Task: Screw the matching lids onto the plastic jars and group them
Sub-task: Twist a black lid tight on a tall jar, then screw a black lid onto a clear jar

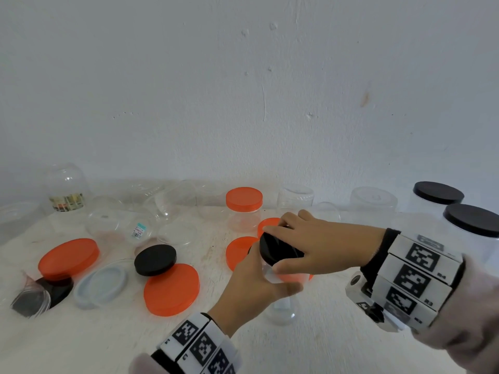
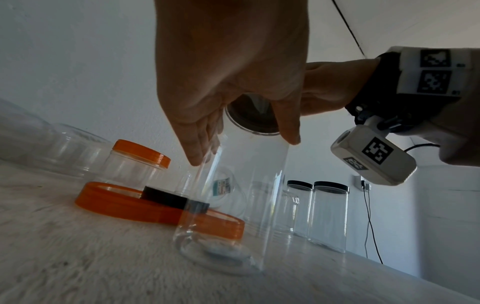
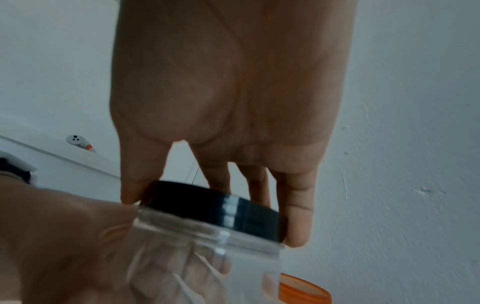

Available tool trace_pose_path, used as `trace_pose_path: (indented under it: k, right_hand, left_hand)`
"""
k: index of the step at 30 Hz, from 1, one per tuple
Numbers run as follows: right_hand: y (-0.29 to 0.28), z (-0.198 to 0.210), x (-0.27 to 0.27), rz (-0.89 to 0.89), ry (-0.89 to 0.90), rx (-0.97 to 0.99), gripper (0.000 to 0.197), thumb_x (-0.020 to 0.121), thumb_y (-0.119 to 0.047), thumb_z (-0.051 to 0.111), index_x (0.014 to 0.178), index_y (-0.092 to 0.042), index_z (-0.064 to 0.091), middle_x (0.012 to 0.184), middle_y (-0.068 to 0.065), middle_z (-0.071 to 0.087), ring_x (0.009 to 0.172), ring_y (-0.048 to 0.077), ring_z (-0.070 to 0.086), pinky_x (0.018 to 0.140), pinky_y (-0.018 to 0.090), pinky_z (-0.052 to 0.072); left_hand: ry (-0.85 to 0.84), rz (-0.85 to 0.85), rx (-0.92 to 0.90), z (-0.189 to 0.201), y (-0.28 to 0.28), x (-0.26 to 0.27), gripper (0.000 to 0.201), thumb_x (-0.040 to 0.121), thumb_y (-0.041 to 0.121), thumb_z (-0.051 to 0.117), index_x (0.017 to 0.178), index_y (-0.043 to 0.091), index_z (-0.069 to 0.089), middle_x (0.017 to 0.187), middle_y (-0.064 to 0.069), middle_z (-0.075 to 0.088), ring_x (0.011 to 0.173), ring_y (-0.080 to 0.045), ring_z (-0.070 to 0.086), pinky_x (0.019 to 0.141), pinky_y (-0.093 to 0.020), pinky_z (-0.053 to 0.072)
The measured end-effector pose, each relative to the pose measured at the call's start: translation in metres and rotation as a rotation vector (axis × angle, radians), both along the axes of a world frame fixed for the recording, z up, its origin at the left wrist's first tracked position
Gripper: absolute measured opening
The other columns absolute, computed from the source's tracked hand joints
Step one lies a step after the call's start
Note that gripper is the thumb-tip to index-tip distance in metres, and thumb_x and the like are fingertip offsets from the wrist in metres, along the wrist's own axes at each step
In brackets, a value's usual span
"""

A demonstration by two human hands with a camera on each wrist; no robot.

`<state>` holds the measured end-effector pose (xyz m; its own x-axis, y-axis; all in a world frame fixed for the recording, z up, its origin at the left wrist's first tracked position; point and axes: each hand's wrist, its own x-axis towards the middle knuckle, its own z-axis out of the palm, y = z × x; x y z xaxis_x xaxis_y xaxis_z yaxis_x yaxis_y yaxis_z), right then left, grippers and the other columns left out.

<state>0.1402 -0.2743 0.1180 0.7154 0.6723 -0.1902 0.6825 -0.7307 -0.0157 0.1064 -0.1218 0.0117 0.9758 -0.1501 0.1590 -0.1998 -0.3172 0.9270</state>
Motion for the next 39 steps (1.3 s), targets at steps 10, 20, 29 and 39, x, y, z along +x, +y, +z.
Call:
trace_pose_path:
  k: [10,20,29,39]
  right_hand:
    - [-0.003,-0.033,-0.012,-0.07,-0.039,0.261,0.06,0.093,-0.058,0.032,0.146,-0.032,0.022,0.144,-0.01,0.022,0.121,0.019,0.021,0.104,0.033,0.028]
    - [-0.011,-0.047,-0.022,-0.135,-0.081,0.356,0.065,0.094,-0.06,0.03,0.15,-0.031,0.014,0.148,-0.013,0.014,0.124,0.021,0.021,0.104,0.03,0.026]
    - [-0.091,-0.036,-0.046,-0.311,-0.069,0.751,0.054,0.066,-0.078,0.053,0.116,-0.06,0.042,0.117,-0.039,0.041,0.113,-0.012,0.043,0.088,0.003,0.033]
    - [-0.199,-0.039,-0.024,-0.794,-0.381,0.714,0.069,0.068,-0.057,0.069,0.13,-0.032,0.051,0.117,-0.014,0.038,0.112,0.007,0.026,0.093,0.031,0.031]
  left_hand:
    - [-0.008,-0.046,0.02,-0.001,0.003,0.007,0.072,0.061,0.042,0.083,0.111,0.06,0.035,0.11,0.039,0.053,0.101,0.017,0.053,0.071,-0.006,0.046]
    - [0.054,-0.237,0.337,0.007,0.023,0.022,0.081,0.062,0.055,0.079,0.119,0.07,0.024,0.119,0.049,0.04,0.112,0.02,0.041,0.085,-0.002,0.04]
    - [0.127,-0.144,0.654,0.014,0.036,0.062,0.074,0.077,0.035,0.073,0.139,0.021,0.034,0.127,0.011,0.042,0.118,-0.009,0.043,0.084,-0.009,0.036]
    - [0.174,-0.151,1.038,-0.004,0.006,0.094,0.091,0.085,0.054,0.059,0.152,0.017,0.009,0.157,-0.005,0.015,0.143,-0.023,0.018,0.115,-0.04,0.023]
